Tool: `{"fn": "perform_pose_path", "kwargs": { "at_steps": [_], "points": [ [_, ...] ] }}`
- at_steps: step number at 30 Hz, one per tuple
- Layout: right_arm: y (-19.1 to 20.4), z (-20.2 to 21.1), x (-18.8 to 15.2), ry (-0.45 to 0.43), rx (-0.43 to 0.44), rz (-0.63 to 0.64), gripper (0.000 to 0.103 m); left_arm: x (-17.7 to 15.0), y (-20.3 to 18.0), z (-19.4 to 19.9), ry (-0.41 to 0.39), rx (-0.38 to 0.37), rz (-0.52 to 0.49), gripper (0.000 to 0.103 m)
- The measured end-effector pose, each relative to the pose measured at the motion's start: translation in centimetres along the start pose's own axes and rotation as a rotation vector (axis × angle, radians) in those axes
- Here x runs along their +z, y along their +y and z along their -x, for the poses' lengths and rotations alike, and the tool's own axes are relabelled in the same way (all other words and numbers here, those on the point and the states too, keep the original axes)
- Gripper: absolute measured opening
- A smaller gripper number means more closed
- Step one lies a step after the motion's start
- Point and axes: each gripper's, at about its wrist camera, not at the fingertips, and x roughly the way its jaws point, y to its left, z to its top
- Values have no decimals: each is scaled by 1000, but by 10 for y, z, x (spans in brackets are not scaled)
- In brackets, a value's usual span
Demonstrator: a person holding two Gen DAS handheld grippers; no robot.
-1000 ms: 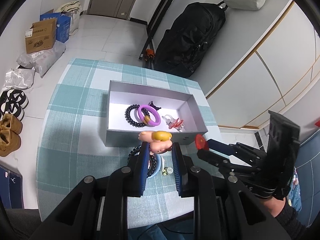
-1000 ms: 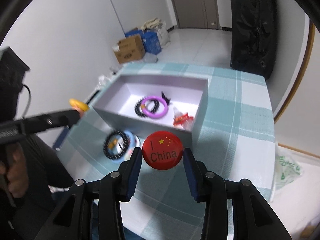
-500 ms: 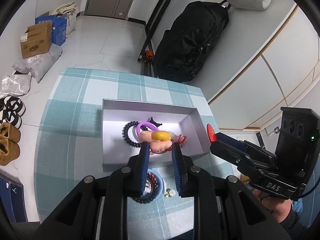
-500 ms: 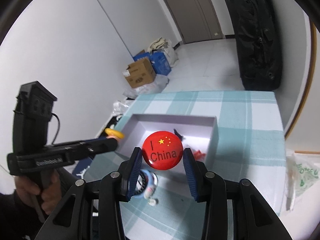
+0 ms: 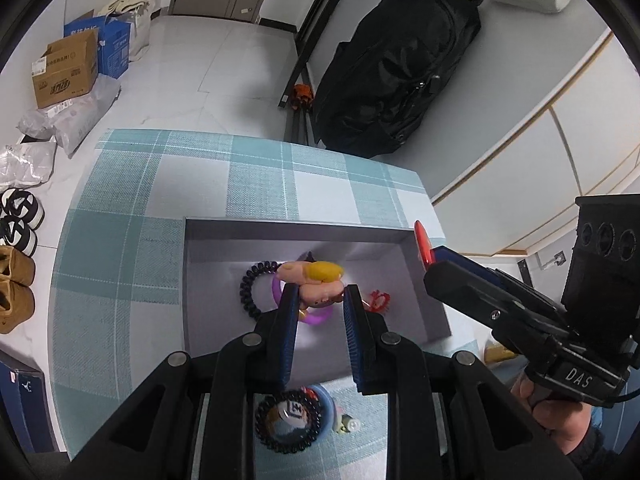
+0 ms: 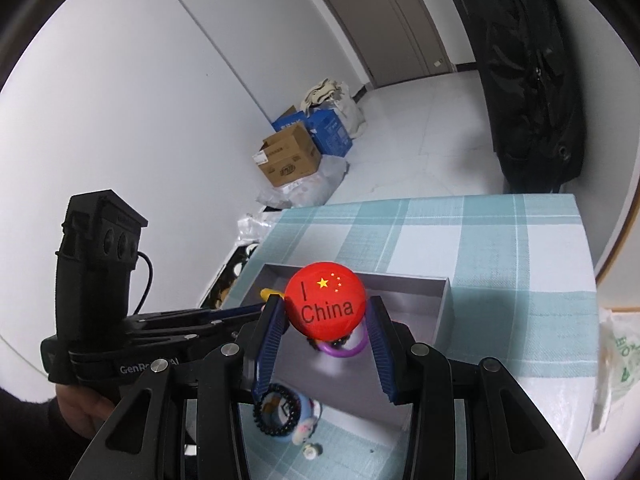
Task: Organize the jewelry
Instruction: 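Carry the figurine and red badge over the box and open both tools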
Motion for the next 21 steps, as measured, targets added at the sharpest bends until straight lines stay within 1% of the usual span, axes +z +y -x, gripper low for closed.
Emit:
{"fn": "perform_pose_path", "kwargs": {
  "at_steps": [3,6,10,12,17,20,21],
  "points": [
    [-3,-8,1,19,-5,-2,41,3,3,-5,10,-9,20,18],
    [-7,-12,0,34,-6,-13,41,4,1,-9,23,-15,18,18],
    [-11,-15,-3,48,-26,-17,41,4,1,-13,41,-17,19,18],
    [-10,-17,-4,54,-36,-11,41,4,1,-14,43,-29,22,18],
    [-9,-16,-3,49,-43,-6,41,6,2,-15,34,-30,23,18],
    [-9,-14,-2,39,-56,-3,43,7,3,-12,22,-55,31,18],
    [-9,-12,-2,33,-65,-5,45,7,3,-12,21,-60,31,21]
  ]
}}
